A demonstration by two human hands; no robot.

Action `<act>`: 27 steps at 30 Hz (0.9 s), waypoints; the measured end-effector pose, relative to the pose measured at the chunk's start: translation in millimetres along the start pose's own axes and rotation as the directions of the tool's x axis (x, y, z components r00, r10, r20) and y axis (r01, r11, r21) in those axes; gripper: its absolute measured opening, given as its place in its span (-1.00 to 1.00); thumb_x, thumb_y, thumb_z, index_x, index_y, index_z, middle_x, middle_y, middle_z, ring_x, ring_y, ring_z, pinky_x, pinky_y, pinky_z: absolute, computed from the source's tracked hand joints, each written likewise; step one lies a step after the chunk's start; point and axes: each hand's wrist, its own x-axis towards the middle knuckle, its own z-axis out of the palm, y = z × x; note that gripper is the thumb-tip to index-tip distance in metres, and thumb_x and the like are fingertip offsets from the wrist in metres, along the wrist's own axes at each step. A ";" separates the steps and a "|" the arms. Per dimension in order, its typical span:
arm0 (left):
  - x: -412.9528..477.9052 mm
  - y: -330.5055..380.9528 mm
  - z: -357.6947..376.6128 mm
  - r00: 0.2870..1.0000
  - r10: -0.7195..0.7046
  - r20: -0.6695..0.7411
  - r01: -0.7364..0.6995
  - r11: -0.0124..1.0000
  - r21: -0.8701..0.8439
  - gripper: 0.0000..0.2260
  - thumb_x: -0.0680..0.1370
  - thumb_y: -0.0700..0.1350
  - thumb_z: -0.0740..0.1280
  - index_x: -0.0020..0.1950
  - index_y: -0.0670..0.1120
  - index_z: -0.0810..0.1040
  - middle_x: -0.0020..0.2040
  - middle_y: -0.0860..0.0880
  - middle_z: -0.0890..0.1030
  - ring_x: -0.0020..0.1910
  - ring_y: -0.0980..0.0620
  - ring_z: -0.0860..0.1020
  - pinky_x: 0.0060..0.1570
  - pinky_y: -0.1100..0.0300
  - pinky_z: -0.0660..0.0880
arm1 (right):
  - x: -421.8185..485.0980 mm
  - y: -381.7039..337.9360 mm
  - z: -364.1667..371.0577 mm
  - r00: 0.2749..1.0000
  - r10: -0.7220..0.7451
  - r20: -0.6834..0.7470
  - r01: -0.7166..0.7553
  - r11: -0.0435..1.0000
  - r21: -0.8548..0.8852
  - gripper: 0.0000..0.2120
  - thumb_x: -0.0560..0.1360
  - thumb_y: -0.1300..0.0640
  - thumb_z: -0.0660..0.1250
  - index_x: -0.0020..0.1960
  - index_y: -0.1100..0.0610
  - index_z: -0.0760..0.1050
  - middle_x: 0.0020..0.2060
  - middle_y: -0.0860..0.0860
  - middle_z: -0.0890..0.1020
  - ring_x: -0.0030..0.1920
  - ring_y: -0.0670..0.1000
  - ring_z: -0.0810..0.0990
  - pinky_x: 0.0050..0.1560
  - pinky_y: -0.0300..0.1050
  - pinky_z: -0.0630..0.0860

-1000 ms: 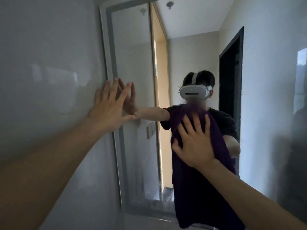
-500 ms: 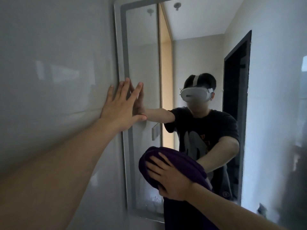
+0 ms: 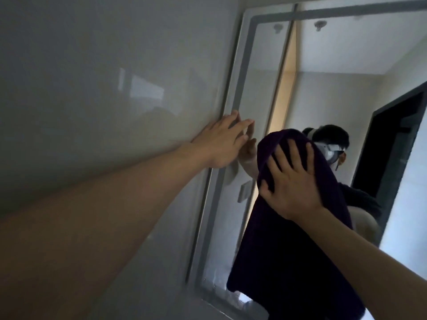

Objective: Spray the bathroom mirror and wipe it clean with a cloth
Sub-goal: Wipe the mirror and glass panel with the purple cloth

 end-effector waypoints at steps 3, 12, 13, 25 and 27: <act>-5.3 -1.4 -5.4 1.000 0.011 -0.006 -0.011 1.000 -0.023 -0.43 0.70 0.09 0.16 0.67 0.09 0.03 0.70 -0.03 -0.10 0.66 -0.08 0.00 0.56 0.06 -0.03 | 10.0 -25.3 3.3 0.996 0.086 -0.025 -0.084 0.995 0.057 -0.39 0.48 -0.10 0.22 0.45 0.16 0.41 0.50 0.18 0.39 0.55 0.30 0.16 0.56 0.34 -0.22; -11.1 -7.5 0.2 0.998 0.040 0.047 -0.040 0.999 -0.005 -0.27 0.57 -0.02 0.25 0.67 0.12 -0.03 0.69 0.00 -0.20 0.66 0.00 -0.09 0.59 0.06 -0.15 | 16.9 -97.1 33.5 0.999 -0.038 -0.024 0.042 0.976 0.213 -0.35 0.49 -0.05 0.28 0.54 0.11 0.34 0.52 0.11 0.39 0.57 0.25 0.20 0.59 0.24 -0.20; -11.6 -7.5 2.7 0.998 0.039 0.039 -0.039 0.999 0.011 -0.28 0.58 -0.02 0.25 0.67 0.12 -0.03 0.69 0.01 -0.21 0.66 0.01 -0.09 0.59 0.06 -0.16 | 15.6 -103.3 35.6 0.999 -0.052 -0.016 0.054 0.973 0.223 -0.36 0.49 -0.06 0.27 0.54 0.11 0.35 0.52 0.11 0.39 0.57 0.25 0.21 0.59 0.24 -0.19; -11.2 -9.6 12.8 0.997 0.079 0.027 -0.083 0.950 0.301 0.12 0.41 0.18 0.56 0.67 0.03 -0.19 0.69 -0.08 -0.23 0.67 -0.09 -0.11 0.61 -0.04 -0.07 | -84.1 -146.8 62.4 0.919 -0.313 0.239 0.264 0.940 0.214 -0.39 0.37 -0.16 0.49 0.37 0.04 0.58 0.38 0.03 0.57 0.43 0.14 0.50 0.51 0.17 -0.10; -11.9 -9.3 12.1 0.996 0.087 0.023 -0.090 0.935 0.344 0.17 0.36 0.19 0.59 0.67 0.01 -0.18 0.69 -0.10 -0.21 0.67 -0.12 -0.09 0.61 -0.06 -0.05 | -117.7 -152.1 73.6 0.860 -0.398 0.320 0.336 0.913 0.232 -0.36 0.27 -0.19 0.55 0.30 0.02 0.63 0.33 -0.01 0.62 0.36 0.09 0.57 0.51 0.15 -0.08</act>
